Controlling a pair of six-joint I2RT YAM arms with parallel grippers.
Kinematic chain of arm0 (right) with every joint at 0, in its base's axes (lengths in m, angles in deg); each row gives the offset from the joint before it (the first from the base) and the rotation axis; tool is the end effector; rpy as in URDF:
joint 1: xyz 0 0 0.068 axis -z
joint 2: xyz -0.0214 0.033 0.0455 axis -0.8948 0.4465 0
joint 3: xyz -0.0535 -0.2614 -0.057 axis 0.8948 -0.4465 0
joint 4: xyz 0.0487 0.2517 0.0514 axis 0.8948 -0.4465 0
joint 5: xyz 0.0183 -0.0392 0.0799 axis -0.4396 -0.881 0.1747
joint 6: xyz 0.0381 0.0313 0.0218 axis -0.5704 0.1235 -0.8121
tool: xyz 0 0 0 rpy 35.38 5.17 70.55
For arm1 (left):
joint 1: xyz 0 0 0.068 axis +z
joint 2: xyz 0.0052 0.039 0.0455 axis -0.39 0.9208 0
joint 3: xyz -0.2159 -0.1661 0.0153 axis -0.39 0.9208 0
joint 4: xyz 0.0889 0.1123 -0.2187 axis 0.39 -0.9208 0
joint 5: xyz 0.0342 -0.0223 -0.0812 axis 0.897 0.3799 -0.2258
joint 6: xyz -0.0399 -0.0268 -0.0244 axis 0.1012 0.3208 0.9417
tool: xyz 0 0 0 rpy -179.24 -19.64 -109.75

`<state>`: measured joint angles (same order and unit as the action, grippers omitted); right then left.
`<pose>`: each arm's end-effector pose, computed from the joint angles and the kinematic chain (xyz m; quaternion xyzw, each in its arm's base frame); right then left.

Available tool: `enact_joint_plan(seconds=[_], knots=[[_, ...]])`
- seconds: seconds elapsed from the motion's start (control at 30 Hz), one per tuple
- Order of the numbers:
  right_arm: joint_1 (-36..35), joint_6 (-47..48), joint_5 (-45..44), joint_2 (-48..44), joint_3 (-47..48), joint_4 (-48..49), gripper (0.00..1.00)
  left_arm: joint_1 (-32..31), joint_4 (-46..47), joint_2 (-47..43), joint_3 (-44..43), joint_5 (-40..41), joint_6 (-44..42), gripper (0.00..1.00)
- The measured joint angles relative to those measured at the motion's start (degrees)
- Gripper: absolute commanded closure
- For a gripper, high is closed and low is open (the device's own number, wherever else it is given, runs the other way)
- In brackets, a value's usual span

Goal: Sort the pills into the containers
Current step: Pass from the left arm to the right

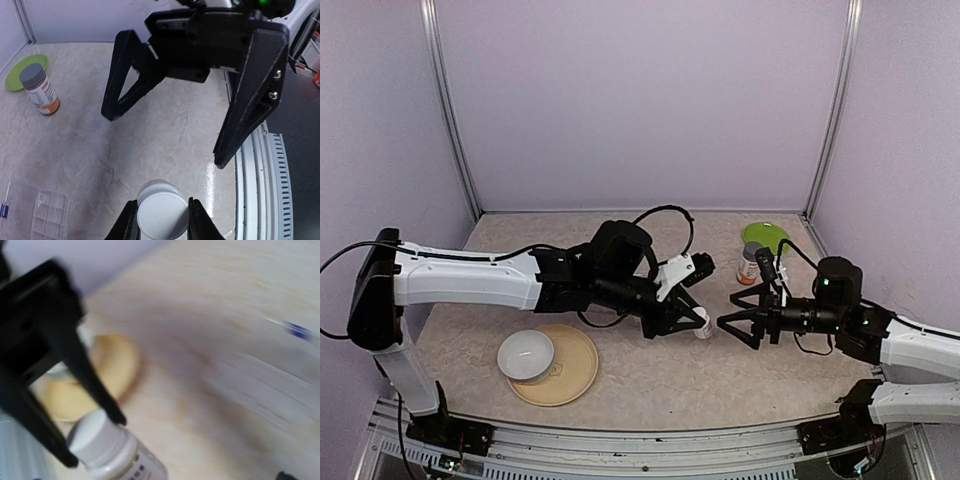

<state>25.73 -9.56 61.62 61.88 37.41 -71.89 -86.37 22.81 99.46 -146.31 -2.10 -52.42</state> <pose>0.1447 0.1325 0.2286 -0.2715 0.7430 0.4389 0.4262 0.1761 -0.3750 0.2537 0.5574 0.6727 -0.3369 0.3511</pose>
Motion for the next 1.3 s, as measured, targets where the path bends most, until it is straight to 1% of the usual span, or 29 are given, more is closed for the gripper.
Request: enact_joint_plan(seconds=[0.1, 0.27, 0.4, 0.5, 0.73, 0.8, 0.83, 0.87, 1.1, 1.3], knots=[[0.0, -1.0, 7.0, 0.8, -0.1, 4.4, 0.02, 0.0, 2.9, -4.0, 2.2, -4.0, -1.7, 0.98], [0.0, -4.0, 18.7, 3.6, -0.4, 13.2, 0.09, 0.0, 7.0, -8.0, 5.9, -11.1, -3.8, 0.98], [0.0, -6.2, 25.3, 4.7, -0.8, 19.0, 0.12, 0.0, 9.3, -10.2, 7.8, -15.5, -4.3, 0.98], [0.0, -7.9, 28.6, 5.2, -1.0, 22.3, 0.15, -0.1, 10.6, -10.9, 7.8, -17.4, -4.4, 0.98], [-1.1, -10.4, 33.0, 8.7, -1.0, 27.7, 0.18, -0.9, 12.2, -11.2, 7.8, -20.0, -4.7, 0.98], [-1.8, -10.6, 33.6, 9.7, -1.0, 28.4, 0.22, -1.2, 12.4, -11.2, 7.8, -20.5, -4.7, 0.98], [-2.2, -10.6, 33.8, 10.2, -1.0, 28.8, 0.28, -1.3, 12.5, -11.2, 7.8, -20.7, -4.7, 0.98], [-2.8, -11.0, 34.5, 11.3, -0.6, 29.4, 0.29, -1.6, 12.5, -11.2, 7.8, -20.9, -4.8, 0.98], [-4.6, -12.0, 36.0, 14.3, 0.8, 32.7, 0.38, -1.7, 13.6, -11.2, 7.8, -21.1, -4.8, 0.98], [-5.6, -12.7, 37.2, 15.5, 0.8, 34.2, 0.41, -1.7, 14.9, -11.2, 7.9, -20.6, -4.7, 0.98]])
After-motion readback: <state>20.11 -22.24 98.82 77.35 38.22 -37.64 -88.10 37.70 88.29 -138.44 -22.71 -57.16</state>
